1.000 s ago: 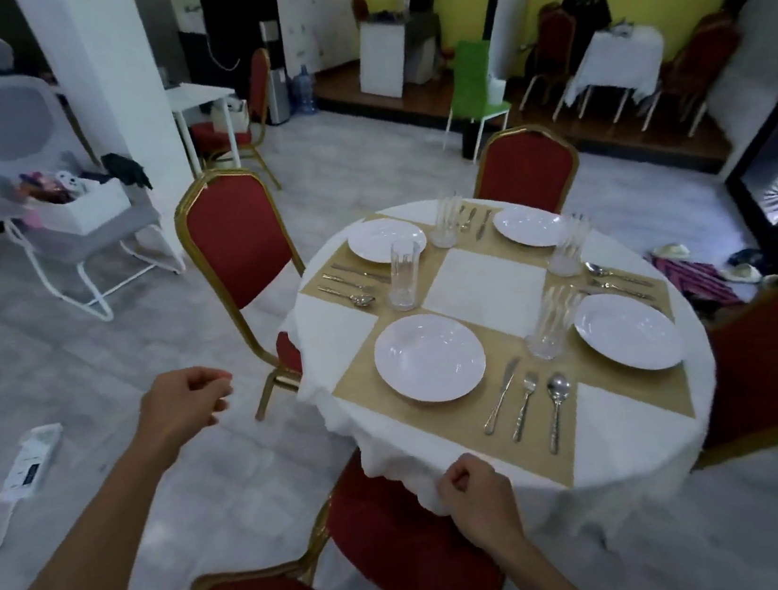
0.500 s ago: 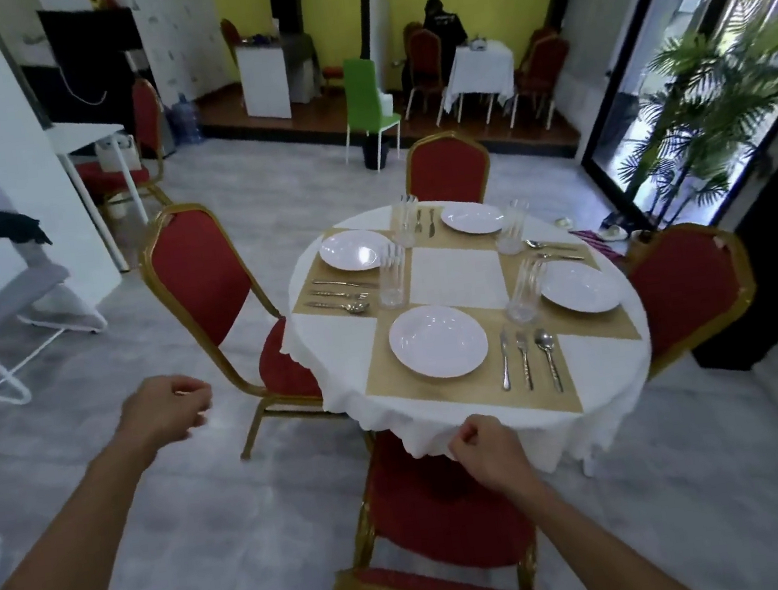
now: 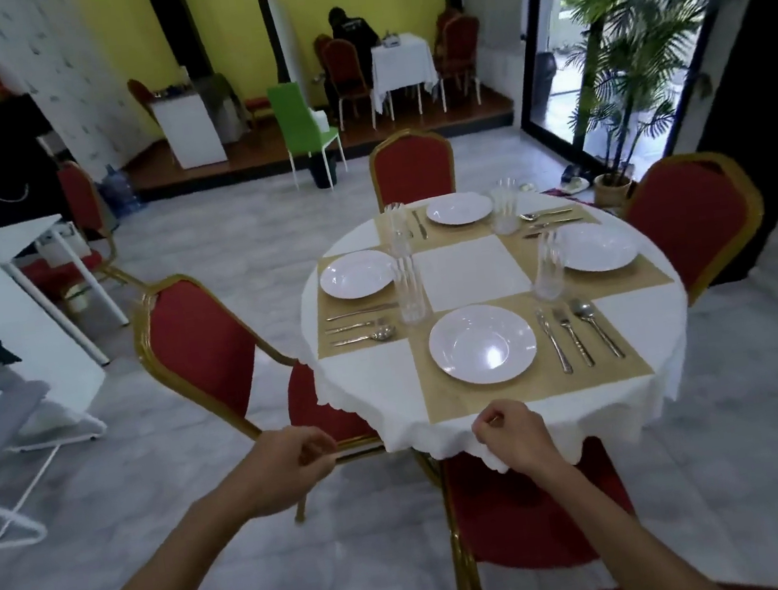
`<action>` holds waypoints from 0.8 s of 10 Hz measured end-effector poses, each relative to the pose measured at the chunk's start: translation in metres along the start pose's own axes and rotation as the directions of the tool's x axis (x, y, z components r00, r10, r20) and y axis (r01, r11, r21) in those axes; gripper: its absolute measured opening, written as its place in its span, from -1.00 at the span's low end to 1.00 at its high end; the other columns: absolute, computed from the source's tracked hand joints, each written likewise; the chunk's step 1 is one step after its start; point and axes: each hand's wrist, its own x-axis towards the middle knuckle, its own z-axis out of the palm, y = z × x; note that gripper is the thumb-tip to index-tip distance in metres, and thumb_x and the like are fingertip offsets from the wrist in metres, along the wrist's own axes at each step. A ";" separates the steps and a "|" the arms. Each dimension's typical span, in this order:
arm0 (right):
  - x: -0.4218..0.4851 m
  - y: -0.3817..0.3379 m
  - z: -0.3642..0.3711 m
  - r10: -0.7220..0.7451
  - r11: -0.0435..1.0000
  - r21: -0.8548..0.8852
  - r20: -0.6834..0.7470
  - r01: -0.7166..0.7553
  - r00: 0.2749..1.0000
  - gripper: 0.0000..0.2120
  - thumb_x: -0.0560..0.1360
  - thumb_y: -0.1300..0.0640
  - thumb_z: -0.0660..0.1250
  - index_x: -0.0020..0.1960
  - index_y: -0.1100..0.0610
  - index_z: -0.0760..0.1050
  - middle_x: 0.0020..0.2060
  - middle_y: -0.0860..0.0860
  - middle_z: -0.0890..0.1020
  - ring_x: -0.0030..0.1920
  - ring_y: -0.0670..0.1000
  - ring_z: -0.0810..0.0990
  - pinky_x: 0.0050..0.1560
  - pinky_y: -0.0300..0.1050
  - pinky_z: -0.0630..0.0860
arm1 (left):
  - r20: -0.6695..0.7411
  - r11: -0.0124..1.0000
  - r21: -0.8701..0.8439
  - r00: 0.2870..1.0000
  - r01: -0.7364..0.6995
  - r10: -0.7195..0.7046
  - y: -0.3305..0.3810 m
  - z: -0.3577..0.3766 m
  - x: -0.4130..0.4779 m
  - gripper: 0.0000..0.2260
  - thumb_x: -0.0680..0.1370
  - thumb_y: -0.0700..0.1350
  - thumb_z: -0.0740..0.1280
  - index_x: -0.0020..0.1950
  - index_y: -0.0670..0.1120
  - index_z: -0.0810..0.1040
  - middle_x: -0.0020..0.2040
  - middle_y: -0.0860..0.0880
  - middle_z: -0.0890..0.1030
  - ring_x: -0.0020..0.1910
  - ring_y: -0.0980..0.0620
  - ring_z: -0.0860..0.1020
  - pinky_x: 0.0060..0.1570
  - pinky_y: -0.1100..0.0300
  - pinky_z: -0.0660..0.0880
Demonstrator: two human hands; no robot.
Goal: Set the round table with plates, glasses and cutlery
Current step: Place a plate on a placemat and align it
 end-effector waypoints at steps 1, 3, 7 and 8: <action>0.008 -0.018 0.026 0.015 0.999 0.051 0.005 -0.015 1.000 -0.93 0.47 0.06 0.34 -0.15 0.01 0.59 -0.23 -0.05 0.68 -0.18 -0.01 0.65 -0.16 -0.15 0.56 | -0.048 0.999 -0.038 0.999 -0.017 0.015 -0.015 -0.030 -0.005 -0.85 0.57 0.02 0.36 0.12 0.12 0.62 -0.06 0.23 0.64 -0.12 0.36 0.59 -0.18 0.47 0.49; 0.006 -0.042 0.055 -0.003 1.000 0.031 0.021 0.002 1.000 -0.90 0.50 0.04 0.36 -0.21 -0.06 0.53 -0.27 -0.08 0.68 -0.21 -0.12 0.64 -0.14 -0.24 0.55 | 0.078 0.856 -0.256 0.892 0.450 -0.445 -0.090 0.004 -0.030 -0.82 0.60 -0.09 0.33 -0.12 0.12 0.67 -0.22 0.12 0.71 -0.15 0.23 0.66 -0.12 0.37 0.54; 0.096 -0.082 0.091 0.095 0.995 -0.010 -0.132 -0.097 0.987 -0.92 0.47 0.12 0.32 -0.18 0.06 0.57 -0.35 -0.05 0.66 -0.26 -0.08 0.63 -0.18 -0.14 0.55 | 0.042 0.915 -0.402 0.999 0.039 -0.024 -0.094 0.001 0.137 -0.89 0.52 -0.12 0.40 -0.07 0.07 0.70 -0.19 0.20 0.69 -0.17 0.28 0.63 -0.13 0.36 0.55; 0.134 -0.109 0.125 0.108 0.994 0.007 -0.125 -0.108 0.986 -0.92 0.49 0.11 0.32 -0.14 0.08 0.57 -0.28 -0.04 0.67 -0.22 -0.05 0.64 -0.11 -0.08 0.60 | 0.067 0.930 -0.361 0.993 -0.070 0.101 -0.105 -0.024 0.213 -0.84 0.56 -0.12 0.34 0.07 0.01 0.68 -0.08 0.16 0.67 -0.09 0.24 0.60 -0.10 0.42 0.46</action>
